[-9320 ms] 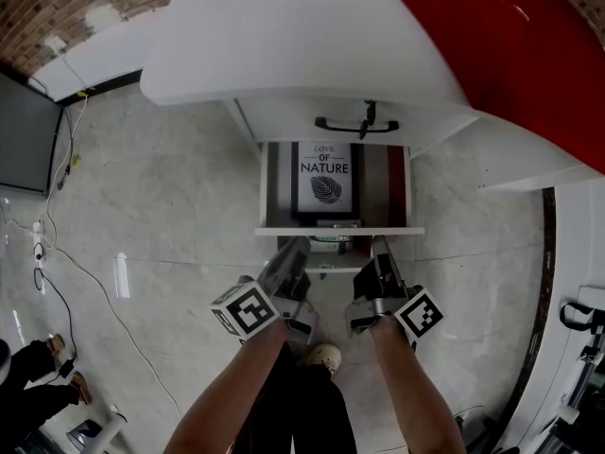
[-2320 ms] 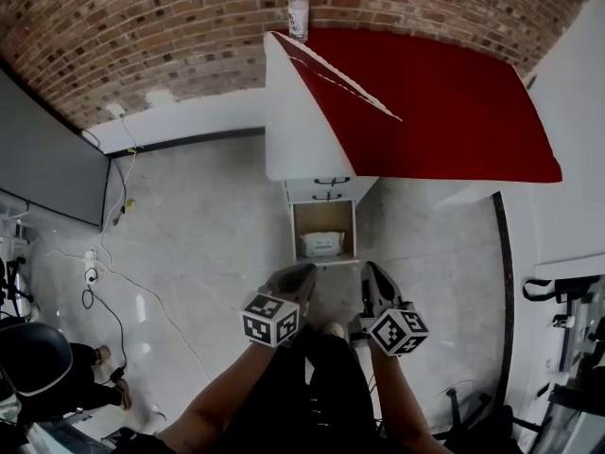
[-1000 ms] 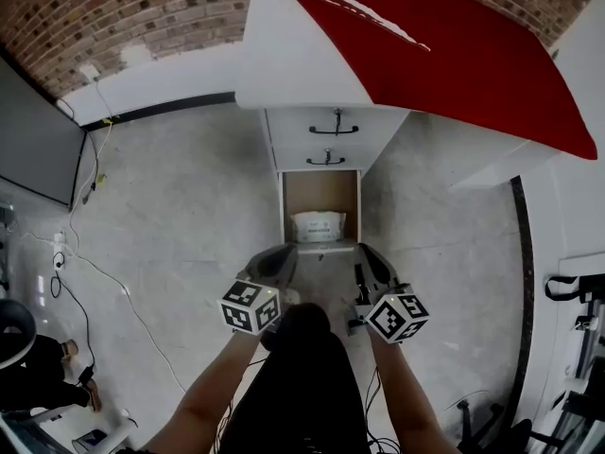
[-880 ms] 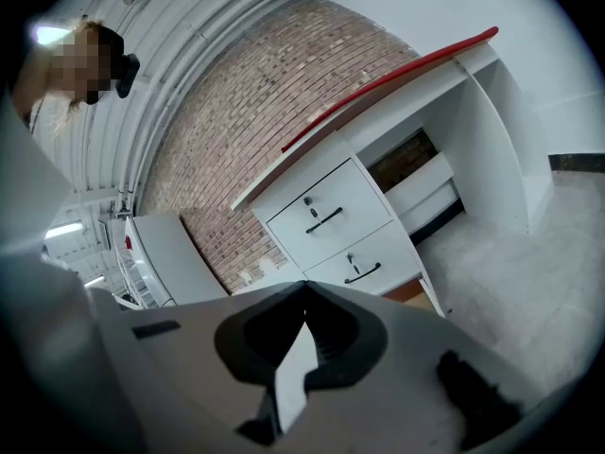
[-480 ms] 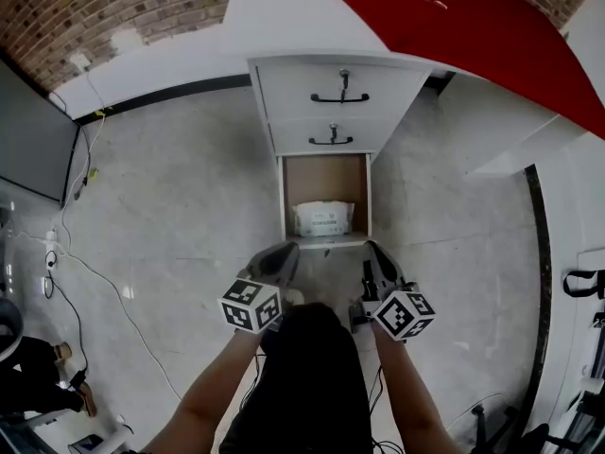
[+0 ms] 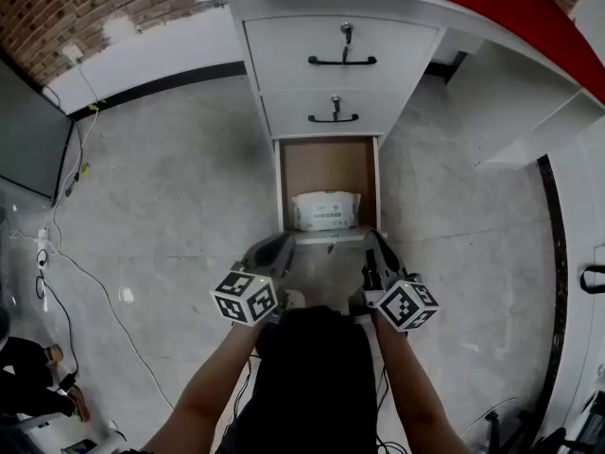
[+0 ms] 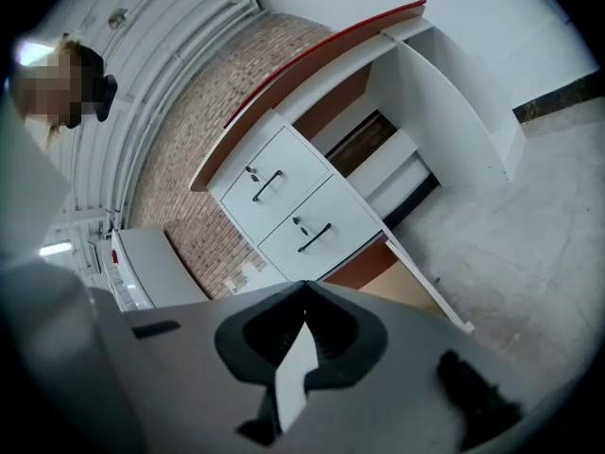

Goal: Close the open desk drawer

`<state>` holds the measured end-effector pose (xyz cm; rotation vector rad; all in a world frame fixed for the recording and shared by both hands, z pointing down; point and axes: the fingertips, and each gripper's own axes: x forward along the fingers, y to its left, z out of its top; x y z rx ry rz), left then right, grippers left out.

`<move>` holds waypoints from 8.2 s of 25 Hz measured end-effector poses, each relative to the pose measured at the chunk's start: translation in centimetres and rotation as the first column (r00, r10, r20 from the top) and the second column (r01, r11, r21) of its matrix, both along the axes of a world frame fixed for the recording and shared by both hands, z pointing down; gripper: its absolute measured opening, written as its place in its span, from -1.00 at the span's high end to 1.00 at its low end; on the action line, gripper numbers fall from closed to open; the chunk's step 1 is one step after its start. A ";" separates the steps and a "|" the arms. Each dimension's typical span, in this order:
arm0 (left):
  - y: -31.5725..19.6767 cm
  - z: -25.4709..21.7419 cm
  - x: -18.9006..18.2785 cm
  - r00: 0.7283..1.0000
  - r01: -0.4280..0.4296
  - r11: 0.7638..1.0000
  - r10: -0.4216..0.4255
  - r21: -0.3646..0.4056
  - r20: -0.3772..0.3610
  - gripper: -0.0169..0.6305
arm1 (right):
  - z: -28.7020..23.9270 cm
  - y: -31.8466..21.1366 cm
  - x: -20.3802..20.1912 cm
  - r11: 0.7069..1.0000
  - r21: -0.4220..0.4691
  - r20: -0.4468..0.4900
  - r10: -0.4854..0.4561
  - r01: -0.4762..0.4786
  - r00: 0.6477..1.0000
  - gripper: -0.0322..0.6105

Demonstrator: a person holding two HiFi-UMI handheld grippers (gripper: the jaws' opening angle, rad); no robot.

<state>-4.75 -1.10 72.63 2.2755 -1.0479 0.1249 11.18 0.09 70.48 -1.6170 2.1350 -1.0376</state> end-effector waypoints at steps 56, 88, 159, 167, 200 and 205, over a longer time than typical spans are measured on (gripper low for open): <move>1.4 17.6 0.1 0.980 0.055 0.998 -0.062 -0.042 -0.190 0.92 | 21.0 0.3 4.7 0.990 -0.075 0.121 0.125 -0.116 0.985 0.88; -4.0 10.5 1.1 0.972 0.063 0.997 -0.054 0.036 -0.227 0.92 | 13.5 -5.7 5.5 0.992 0.053 0.109 0.104 -0.111 0.989 0.88; -25.0 11.7 1.9 0.967 0.160 0.987 -0.149 0.034 -0.208 0.92 | 13.5 -26.2 5.4 0.999 0.009 -0.080 0.046 -0.046 0.996 0.88; -25.7 11.5 1.9 0.962 0.166 0.986 -0.156 0.022 -0.223 0.92 | 13.3 -26.7 5.3 0.999 0.021 -0.129 0.047 -0.044 0.991 0.88; -11.2 5.4 3.5 0.994 0.075 0.992 -0.067 0.101 -0.081 0.92 | 5.0 -7.8 1.2 0.980 0.143 -0.049 0.145 -0.137 0.988 0.88; -10.5 1.8 3.3 0.997 0.057 0.994 -0.053 0.090 -0.051 0.92 | 1.0 -7.4 1.4 0.975 0.112 -0.024 0.194 -0.190 0.981 0.88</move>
